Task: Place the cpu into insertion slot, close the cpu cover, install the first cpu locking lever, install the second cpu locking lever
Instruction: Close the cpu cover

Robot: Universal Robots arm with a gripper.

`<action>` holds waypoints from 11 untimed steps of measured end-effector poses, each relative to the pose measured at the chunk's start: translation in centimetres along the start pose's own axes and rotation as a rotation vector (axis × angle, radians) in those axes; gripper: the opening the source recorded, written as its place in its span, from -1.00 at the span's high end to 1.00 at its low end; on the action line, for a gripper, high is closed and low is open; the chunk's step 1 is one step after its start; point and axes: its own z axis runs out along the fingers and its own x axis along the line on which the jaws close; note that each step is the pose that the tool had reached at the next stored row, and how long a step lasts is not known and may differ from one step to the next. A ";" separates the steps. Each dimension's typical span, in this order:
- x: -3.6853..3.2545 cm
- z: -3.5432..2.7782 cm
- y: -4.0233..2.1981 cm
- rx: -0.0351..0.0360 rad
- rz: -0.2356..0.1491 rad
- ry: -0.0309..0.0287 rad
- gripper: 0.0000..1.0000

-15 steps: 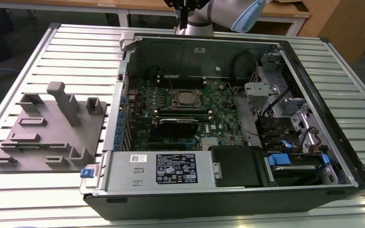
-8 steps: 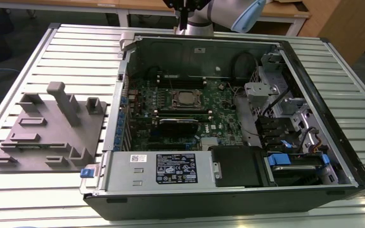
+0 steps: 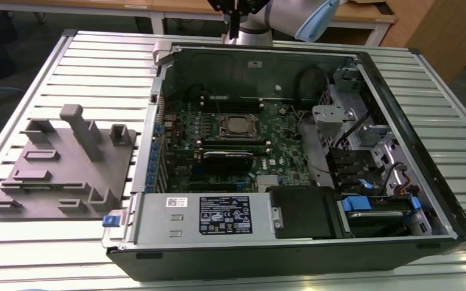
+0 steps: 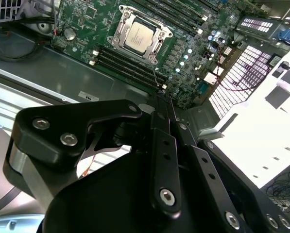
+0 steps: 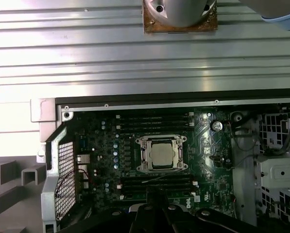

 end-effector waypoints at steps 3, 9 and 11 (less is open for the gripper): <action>0.00 0.08 0.00 0.0001 0.000 0.0000 0.80; 0.01 0.31 -0.01 0.0001 0.000 0.0001 0.80; 0.01 0.35 -0.01 0.0002 0.000 0.0001 0.80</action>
